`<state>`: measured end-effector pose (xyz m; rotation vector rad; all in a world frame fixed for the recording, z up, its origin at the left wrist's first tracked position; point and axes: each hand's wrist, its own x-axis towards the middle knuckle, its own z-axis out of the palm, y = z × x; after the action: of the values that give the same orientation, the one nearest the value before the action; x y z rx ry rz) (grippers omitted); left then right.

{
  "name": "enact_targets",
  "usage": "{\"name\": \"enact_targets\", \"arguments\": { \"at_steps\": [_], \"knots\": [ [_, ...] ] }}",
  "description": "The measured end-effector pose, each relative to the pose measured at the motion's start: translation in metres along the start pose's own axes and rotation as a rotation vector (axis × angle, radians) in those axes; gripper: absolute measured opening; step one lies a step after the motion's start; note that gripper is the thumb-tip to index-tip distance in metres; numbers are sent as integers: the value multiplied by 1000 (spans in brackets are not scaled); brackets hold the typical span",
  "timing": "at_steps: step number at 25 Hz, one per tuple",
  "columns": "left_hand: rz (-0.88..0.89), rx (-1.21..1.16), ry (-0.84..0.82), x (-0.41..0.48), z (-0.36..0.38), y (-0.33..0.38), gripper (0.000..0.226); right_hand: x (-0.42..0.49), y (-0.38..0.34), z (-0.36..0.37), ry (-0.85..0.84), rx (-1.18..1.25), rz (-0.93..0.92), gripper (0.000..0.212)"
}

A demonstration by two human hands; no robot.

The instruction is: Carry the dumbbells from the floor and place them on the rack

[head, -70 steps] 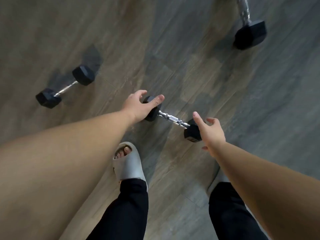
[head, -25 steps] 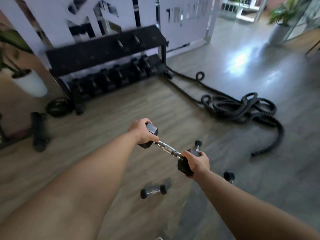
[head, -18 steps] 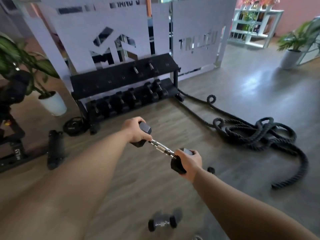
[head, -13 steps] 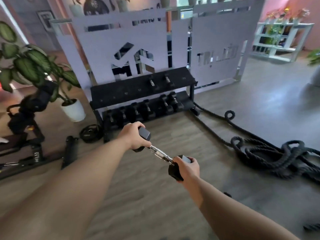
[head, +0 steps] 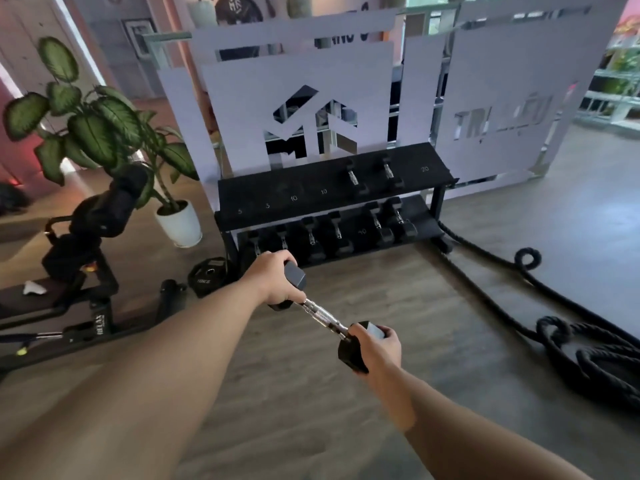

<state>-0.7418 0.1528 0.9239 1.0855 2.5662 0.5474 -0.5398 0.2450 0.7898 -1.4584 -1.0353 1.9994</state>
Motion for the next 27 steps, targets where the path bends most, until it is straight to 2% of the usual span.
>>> {"name": "enact_targets", "arguments": {
  "at_steps": [2,8,21,27],
  "knots": [
    [16,15,-25,48,-21,-33,66,21,-3,54,62,-1,-17,47],
    [65,69,-116,166,-79,-89,76,71,-18,176,75,135,61,43],
    [10,85,-32,437,-125,-188,72,293,-100,378,16,55,68,40],
    [32,79,-72,544,-155,-234,69,357,-129,463,49,40,83,41]
  ]
}}
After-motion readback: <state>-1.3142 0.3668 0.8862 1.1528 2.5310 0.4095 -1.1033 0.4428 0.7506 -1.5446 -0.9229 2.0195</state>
